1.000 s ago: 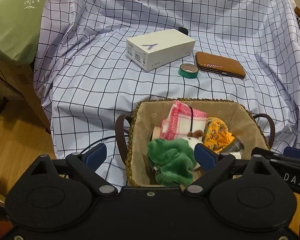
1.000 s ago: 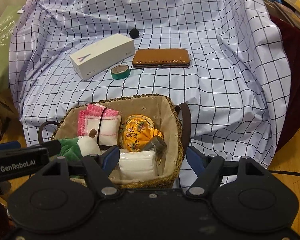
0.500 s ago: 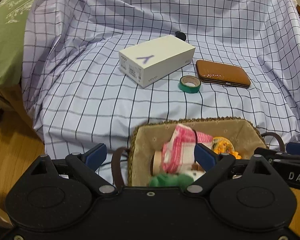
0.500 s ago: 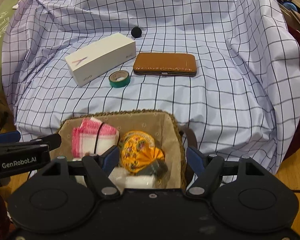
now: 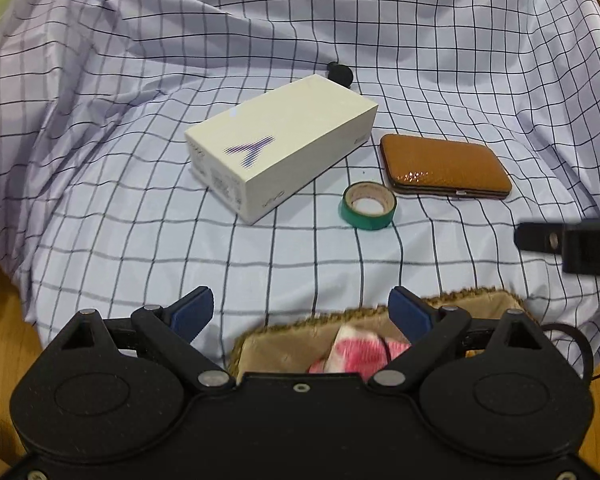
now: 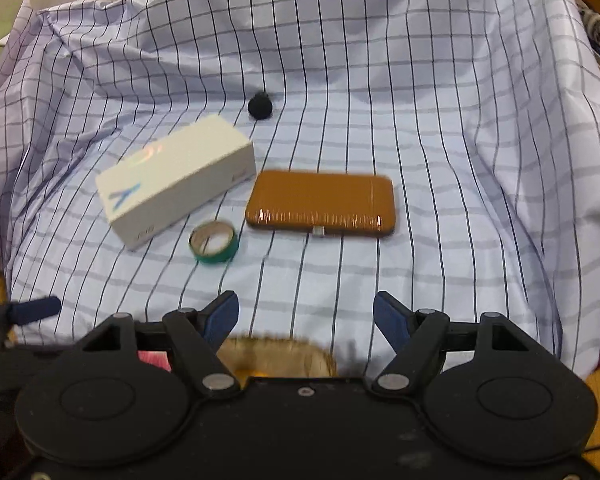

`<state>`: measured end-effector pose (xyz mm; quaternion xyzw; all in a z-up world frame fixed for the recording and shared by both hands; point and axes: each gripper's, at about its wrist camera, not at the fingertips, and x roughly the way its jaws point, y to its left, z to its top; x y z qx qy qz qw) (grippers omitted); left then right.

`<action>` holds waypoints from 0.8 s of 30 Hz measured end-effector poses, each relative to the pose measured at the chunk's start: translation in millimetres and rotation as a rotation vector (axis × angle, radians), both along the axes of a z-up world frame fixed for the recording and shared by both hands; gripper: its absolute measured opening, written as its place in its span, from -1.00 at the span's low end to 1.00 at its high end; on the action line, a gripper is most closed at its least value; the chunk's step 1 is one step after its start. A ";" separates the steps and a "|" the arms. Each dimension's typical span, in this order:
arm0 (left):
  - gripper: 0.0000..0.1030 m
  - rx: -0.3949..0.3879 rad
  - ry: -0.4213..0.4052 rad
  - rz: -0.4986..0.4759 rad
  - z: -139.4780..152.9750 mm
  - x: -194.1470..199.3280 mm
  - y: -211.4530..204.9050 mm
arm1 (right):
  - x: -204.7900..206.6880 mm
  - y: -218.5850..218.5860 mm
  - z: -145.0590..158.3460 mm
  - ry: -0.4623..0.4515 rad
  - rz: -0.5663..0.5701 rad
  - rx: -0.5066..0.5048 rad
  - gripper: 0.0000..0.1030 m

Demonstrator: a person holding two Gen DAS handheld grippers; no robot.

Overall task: Organize soft objects
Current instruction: 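Move both grippers back from the basket toward the phone box and tape, then grasp the small black rubber plug on the sheet with the right gripper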

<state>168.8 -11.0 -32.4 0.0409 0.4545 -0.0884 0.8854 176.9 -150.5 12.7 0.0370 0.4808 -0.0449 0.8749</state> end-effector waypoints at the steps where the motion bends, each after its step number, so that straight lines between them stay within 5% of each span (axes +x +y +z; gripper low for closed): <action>1: 0.77 0.001 0.002 -0.006 -1.4 4.5 -1.8 | 9.6 -1.3 0.8 -0.006 0.003 -0.004 0.44; 12: 0.77 -0.017 0.047 -0.059 -14.3 38.0 -13.9 | 129.6 -13.1 3.0 -0.080 0.009 -0.039 0.44; 24: 0.77 -0.055 0.074 -0.079 -18.6 62.2 -12.3 | 271.8 -0.8 -43.9 -0.037 0.001 -0.075 0.43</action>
